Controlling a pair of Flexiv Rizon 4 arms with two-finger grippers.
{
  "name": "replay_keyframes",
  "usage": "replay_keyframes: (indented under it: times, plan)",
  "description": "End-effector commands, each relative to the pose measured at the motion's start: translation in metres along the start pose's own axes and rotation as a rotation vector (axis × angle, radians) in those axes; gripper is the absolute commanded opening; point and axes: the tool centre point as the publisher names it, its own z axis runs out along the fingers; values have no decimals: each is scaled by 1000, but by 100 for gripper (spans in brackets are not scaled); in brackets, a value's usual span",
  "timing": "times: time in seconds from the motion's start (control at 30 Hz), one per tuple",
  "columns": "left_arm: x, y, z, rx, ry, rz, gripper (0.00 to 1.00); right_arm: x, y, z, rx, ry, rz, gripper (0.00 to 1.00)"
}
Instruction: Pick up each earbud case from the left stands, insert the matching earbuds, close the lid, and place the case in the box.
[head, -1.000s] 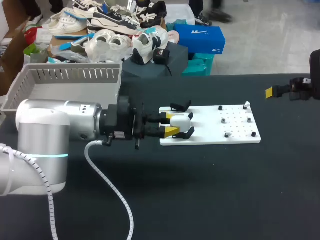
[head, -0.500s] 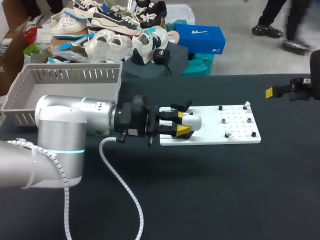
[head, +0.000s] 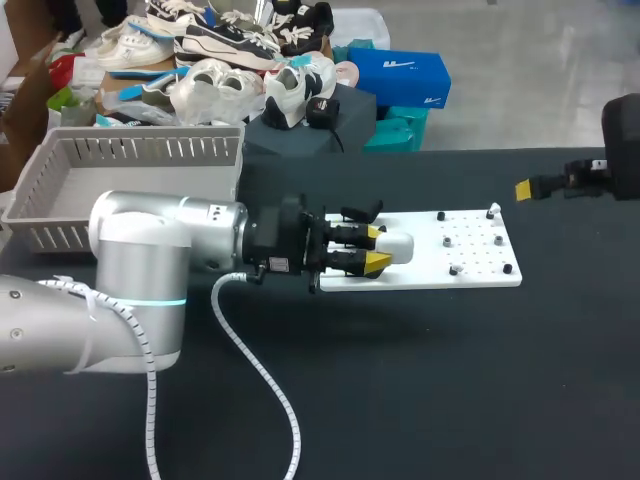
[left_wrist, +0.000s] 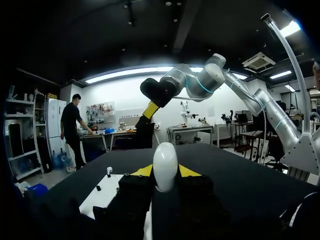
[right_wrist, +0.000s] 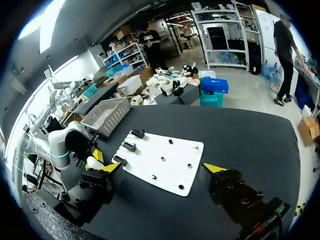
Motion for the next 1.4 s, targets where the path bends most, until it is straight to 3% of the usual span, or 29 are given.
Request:
replay_keyframes:
  times: [0.03,0.33,0.6,1.4]
  plan:
    - [3,2,3,-1,-8,-13,0,2,21,-5,-5,-8,-36,100]
    - [3,3,5,-7,-17,-9,0,15,70,-2,-49,29,-142,100]
    - [4,3,6,-14,-17,-12,0,27,99,9,-77,50,-178,100]
    - [7,7,6,-34,-30,-20,0,52,144,53,-138,165,-204,100]
